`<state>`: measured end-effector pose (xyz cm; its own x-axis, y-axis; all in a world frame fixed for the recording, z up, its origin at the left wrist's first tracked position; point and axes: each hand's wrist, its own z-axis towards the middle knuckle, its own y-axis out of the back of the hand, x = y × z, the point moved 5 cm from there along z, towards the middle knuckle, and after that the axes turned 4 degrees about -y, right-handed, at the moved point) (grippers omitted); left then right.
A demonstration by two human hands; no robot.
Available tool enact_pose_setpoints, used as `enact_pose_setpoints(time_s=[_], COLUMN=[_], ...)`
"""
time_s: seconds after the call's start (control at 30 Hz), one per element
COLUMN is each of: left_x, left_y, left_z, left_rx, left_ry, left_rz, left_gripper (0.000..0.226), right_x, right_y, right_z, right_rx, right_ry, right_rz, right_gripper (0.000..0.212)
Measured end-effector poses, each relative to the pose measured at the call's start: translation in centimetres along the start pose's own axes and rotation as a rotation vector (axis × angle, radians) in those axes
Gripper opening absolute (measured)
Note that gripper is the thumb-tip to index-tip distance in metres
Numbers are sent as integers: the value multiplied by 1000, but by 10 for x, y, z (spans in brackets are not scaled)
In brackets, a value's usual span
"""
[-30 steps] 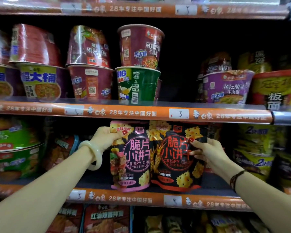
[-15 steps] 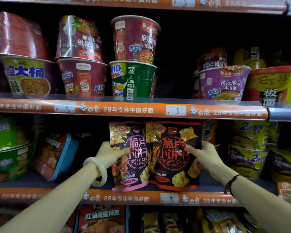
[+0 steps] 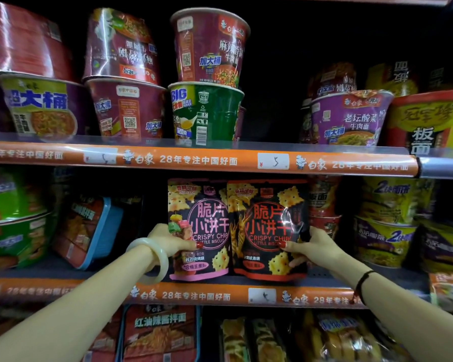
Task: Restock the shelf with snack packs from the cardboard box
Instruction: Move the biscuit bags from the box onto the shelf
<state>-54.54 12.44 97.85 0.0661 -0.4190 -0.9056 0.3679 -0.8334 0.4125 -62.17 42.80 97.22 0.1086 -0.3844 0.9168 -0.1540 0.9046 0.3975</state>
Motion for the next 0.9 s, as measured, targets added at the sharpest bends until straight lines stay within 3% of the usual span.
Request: enact_pose_setpoints(time_s=[0.23,0.67,0.9], left_x=[4,22,32], left_y=[-7,-14,-19], left_z=[18,65,78], left_rx=[48,-14,73], left_ry=[8,-3,62], left_rz=[-110,-127,-210], left_gripper=[23,20,28], right_x=[-15,-25,-27], right_y=[11,-5,-8], right_z=[18,70,79], right_rx=[-5,-71,-83], right_ry=[-26,-35,-96], right_rz=[136,69,74], right_gripper=[46,57,39])
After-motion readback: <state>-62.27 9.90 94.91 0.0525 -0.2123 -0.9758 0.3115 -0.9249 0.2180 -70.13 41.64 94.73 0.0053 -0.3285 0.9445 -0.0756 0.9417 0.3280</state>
